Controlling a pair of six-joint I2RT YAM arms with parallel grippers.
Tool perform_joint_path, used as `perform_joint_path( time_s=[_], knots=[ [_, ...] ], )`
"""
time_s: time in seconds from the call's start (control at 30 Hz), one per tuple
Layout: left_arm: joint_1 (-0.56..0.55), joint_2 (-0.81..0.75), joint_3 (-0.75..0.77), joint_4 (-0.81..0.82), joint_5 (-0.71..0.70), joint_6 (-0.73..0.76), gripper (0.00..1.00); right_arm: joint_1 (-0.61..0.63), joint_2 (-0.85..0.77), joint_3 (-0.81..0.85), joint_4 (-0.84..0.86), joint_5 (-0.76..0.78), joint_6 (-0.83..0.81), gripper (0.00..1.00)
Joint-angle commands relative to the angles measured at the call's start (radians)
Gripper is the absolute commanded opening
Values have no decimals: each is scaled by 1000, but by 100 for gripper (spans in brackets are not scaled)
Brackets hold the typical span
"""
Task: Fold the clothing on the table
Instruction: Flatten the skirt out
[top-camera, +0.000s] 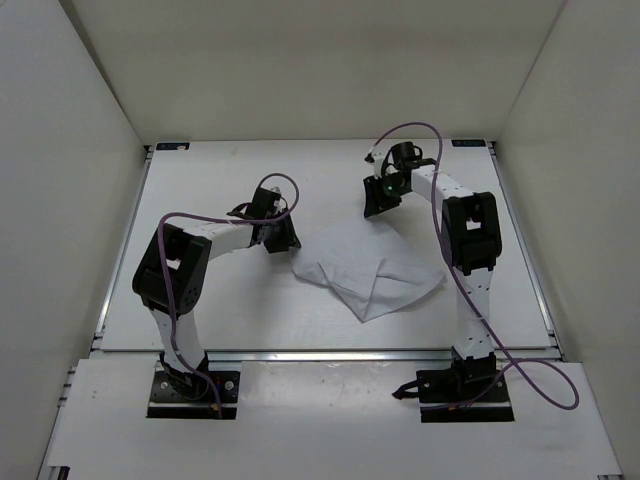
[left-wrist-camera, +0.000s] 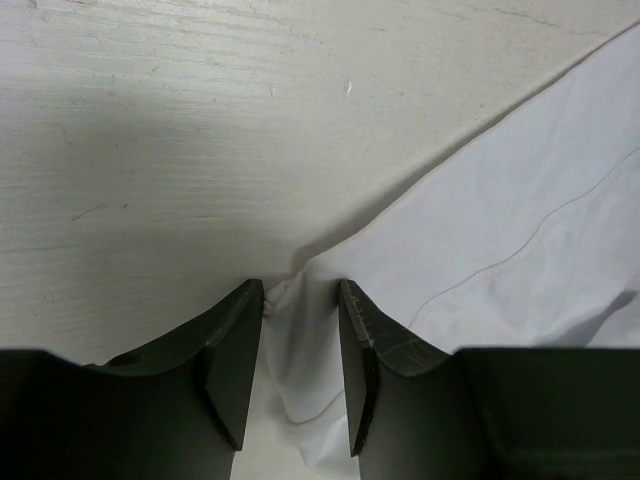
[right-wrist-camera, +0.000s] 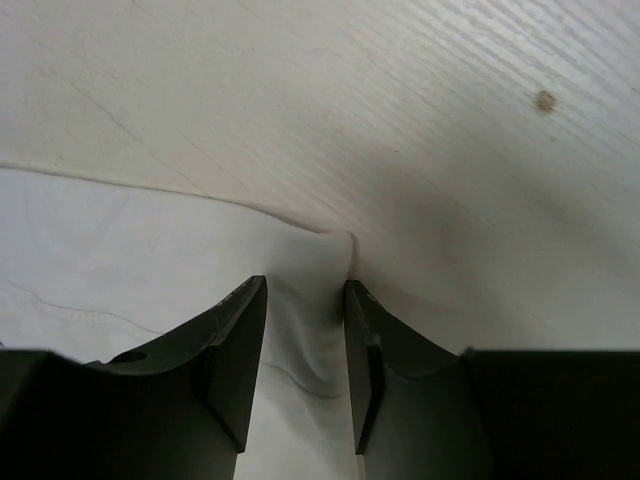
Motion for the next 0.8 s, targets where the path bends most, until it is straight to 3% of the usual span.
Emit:
perform_joint_path(
  time_s=[0.0,0.07,0.17,0.23,0.37,0.57,0.67,0.77],
  knots=[
    [-10,27,-54,-78,3,-3,47,23,26,17,-10,-5,-11,33],
    [-9,23,-65,-78,2,-3,39,26,33,14,-11,-4,-14,22],
    [-9,17,-77,-74,5,-6,16,26,31,15,-14,2,-9,0],
    [-9,12,-74,-75,8,-5,0,26,26,23,-19,2,-9,0],
    [-9,17,-64,-91,-3,24,0,9,14,49,-19,28,6,0],
    [70,26,36,-156,-24,96,0,-31,19,240,-65,45,93,0],
    [123,52,221,-210,-47,167,0,-48,-29,313,4,-13,192,0],
    [148,104,599,-351,-114,260,0,-55,-55,476,81,-12,253,0]
  ],
)
